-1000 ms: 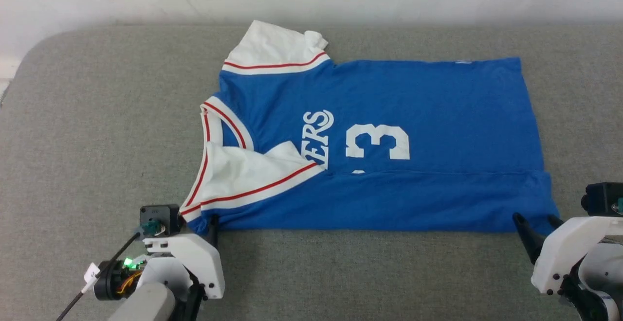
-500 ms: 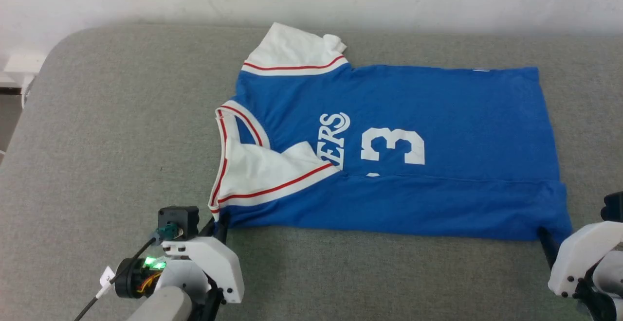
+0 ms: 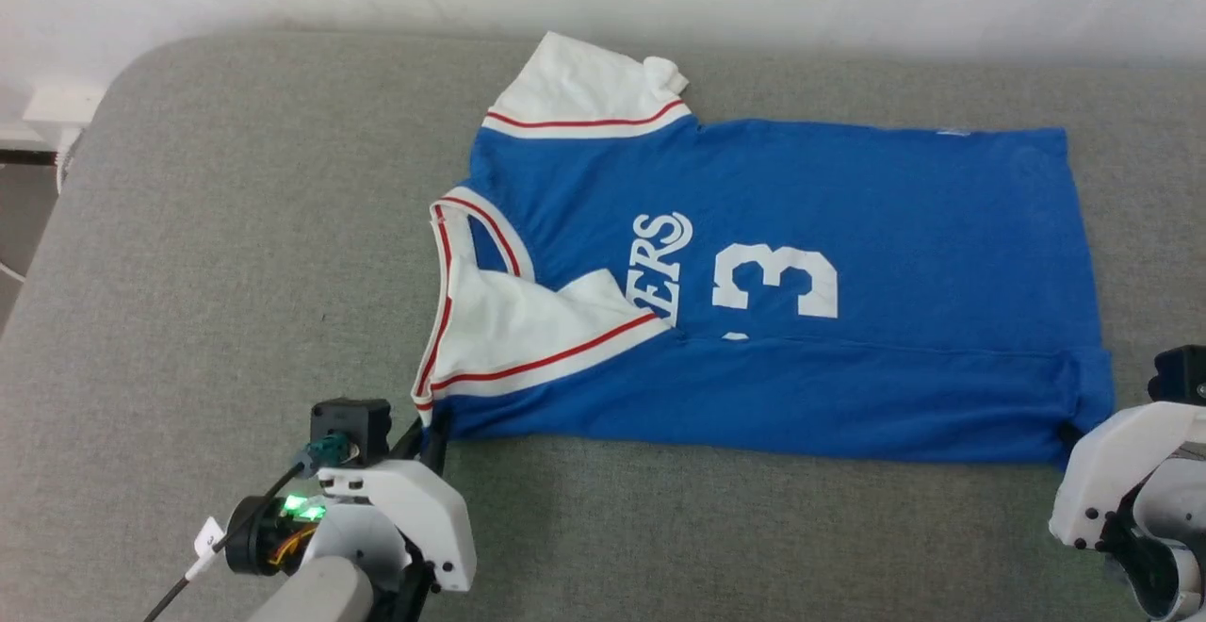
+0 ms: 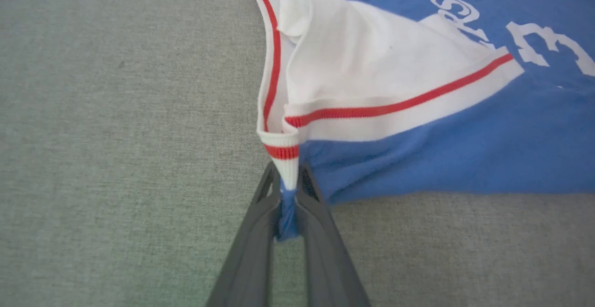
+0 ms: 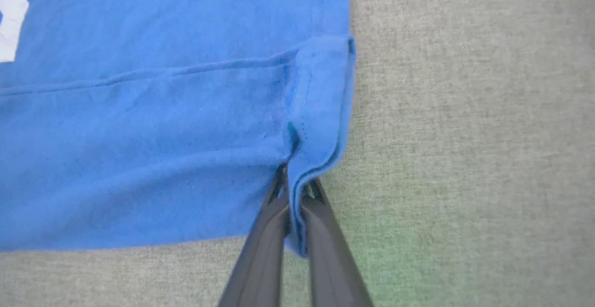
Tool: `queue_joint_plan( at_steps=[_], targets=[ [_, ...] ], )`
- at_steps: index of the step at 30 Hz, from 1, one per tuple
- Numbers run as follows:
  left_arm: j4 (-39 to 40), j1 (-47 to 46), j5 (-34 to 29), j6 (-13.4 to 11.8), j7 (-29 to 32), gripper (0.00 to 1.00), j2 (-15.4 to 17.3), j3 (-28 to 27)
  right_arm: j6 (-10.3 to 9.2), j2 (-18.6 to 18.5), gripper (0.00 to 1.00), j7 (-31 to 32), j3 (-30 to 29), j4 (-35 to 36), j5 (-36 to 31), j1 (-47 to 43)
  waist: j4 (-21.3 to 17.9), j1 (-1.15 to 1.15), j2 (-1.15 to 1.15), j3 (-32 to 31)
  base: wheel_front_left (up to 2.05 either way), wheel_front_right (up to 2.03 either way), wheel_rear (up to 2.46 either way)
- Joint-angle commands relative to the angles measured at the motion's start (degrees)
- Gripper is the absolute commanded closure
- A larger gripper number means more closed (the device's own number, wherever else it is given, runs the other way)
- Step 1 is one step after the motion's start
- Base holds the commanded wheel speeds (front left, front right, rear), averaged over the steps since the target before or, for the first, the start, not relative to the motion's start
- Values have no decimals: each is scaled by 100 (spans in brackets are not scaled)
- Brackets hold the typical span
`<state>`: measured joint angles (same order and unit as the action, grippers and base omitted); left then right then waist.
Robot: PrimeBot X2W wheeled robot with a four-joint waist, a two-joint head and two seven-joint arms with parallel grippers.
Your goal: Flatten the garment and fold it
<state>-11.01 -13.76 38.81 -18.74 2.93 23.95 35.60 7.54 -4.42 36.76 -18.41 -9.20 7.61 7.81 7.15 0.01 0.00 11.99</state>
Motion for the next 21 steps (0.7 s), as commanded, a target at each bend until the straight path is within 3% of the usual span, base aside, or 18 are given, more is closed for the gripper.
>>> queue_joint_plan(
  at_steps=[1, 6, 13, 21],
  targets=[
    [-37, 111, 9, -15, -27, 100, 61, 2, -5, -10, 100, 24, -19, -103, 13, -123, -32, -1, 0, -188, 0, 0, 0],
    [2, 366, 92, -42, 7, 100, 222, -32, -5, -109, 100, 133, 10, 108, 252, -354, -47, -1, 0, -603, 0, 0, 0],
    [305, 1082, 274, -172, 103, 100, 581, -97, -5, -283, 100, 765, 76, 638, 783, -1121, -54, -1, 0, -1161, 0, 0, 0],
    [660, 1837, 460, -259, 374, 100, 874, 19, -5, -290, 100, 1253, -218, 1155, 876, -1894, -25, -1, 0, -1255, 0, 0, 0]
  ],
)
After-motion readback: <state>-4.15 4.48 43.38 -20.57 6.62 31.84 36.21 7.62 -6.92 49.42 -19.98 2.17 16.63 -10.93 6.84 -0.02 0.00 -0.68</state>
